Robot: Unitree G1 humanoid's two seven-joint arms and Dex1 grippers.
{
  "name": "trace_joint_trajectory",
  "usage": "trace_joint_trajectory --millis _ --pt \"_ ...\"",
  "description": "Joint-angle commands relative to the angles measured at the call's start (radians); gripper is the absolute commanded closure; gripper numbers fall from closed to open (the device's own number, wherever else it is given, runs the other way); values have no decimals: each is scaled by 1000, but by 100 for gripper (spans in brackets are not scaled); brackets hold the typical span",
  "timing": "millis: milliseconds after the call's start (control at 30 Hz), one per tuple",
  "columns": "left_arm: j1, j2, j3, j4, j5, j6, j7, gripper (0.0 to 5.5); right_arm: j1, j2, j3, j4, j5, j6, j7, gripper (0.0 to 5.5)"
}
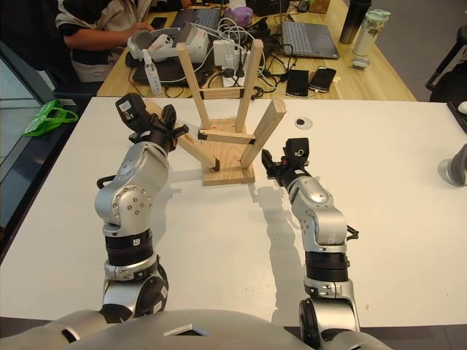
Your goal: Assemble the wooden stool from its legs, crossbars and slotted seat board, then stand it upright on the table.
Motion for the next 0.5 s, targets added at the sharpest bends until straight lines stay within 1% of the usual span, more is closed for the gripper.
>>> trace_joint_trajectory --millis 33,167,267,300,400,500 --pt "61 -10 31 -38 29 17 28 450 -7 -9 -9 -3 -4 4 -2 234" --pt "60 -16 33 -45 24 11 10 450 -5 -10 -11 -5 -4 6 -5 234" --pt "73 4 3 -27 37 41 -17 450 -10 -9 -10 -2 -3 5 -4 234" --pt "76 28 -17 -25 50 52 -37 450 -13 -10 -10 -1 -3 5 -4 234" --pt "75 147 -90 -15 92 94 -148 450 -15 -11 -11 -5 -2 8 -5 234" --pt "51 242 -99 16 109 137 -224 450 -19 -11 -11 -5 -1 10 -4 234"
